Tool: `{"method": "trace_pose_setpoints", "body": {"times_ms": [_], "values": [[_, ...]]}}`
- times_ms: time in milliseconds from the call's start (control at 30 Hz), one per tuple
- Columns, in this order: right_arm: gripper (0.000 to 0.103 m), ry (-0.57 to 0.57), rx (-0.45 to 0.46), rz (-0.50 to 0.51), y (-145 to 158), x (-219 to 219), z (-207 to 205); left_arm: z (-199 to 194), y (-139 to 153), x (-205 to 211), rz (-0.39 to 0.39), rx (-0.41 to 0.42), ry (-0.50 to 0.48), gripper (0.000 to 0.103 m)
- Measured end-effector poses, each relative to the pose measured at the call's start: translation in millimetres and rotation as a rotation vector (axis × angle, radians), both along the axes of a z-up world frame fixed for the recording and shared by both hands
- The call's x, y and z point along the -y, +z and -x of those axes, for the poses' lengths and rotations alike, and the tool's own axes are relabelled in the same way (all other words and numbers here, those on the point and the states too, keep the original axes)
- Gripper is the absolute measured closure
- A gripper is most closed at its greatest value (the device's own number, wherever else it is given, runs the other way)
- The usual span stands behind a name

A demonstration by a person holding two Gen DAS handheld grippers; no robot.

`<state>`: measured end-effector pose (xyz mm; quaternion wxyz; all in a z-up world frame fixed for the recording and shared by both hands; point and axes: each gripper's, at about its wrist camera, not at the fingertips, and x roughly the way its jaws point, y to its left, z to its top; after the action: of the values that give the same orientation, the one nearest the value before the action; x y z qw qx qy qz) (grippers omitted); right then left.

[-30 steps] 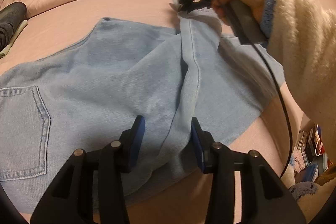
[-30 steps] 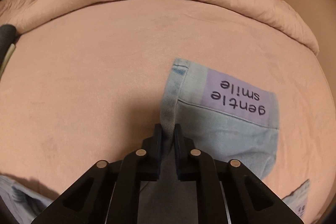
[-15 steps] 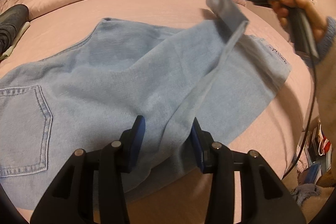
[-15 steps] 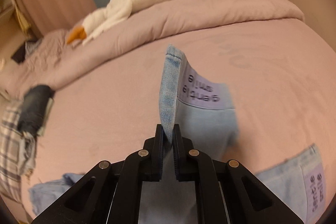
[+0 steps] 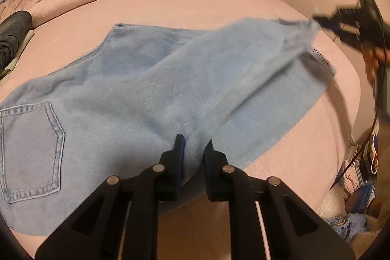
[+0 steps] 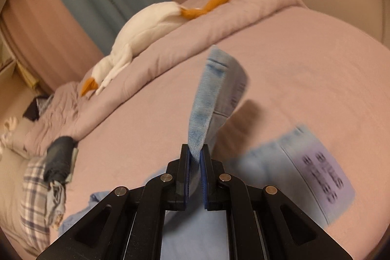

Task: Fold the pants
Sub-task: 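Grasp the 'gentle smile' hem with the right tool and fold that leg onto the other leg, then lay the folded leg down and open the right tool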

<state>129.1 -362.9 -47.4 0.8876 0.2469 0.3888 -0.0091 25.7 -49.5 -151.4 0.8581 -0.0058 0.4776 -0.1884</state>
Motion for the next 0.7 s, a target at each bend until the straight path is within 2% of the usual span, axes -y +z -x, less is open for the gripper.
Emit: {"method": "trace_pose_setpoints", "body": {"times_ms": [133,300,367,467,567,600,700], "values": [[0.094,-0.036,-0.036,-0.015,-17.2,16.4,27.8,-0.9,0.4,1.7,-0.020,-0.004,-0.015,0.090],[0.094,-0.088,-0.153,-0.110,-64.5,44.2,43.1,-1.8,4.7,7.4,-0.073,0.009,-0.059,0.090],[0.094,-0.108,-0.181,-0.181,-79.9,53.5,44.5,-1.3,6.1,7.2,-0.084,0.016,-0.070,0.090],[0.093,-0.140,-0.148,-0.302,-81.4,61.1,49.2,-2.2,3.8,8.6,-0.103,0.014,-0.075,0.090],[0.074,-0.195,-0.109,-0.338,-76.8,69.5,54.9,-4.3,1.1,14.6,-0.140,0.018,-0.088,0.087],[0.063,-0.216,-0.104,-0.337,-76.1,71.9,56.4,-6.1,0.3,16.3,-0.149,0.020,-0.092,0.087],[0.060,-0.258,-0.103,-0.346,-76.9,77.3,55.3,-10.6,-0.4,17.3,-0.160,0.022,-0.091,0.089]]}}
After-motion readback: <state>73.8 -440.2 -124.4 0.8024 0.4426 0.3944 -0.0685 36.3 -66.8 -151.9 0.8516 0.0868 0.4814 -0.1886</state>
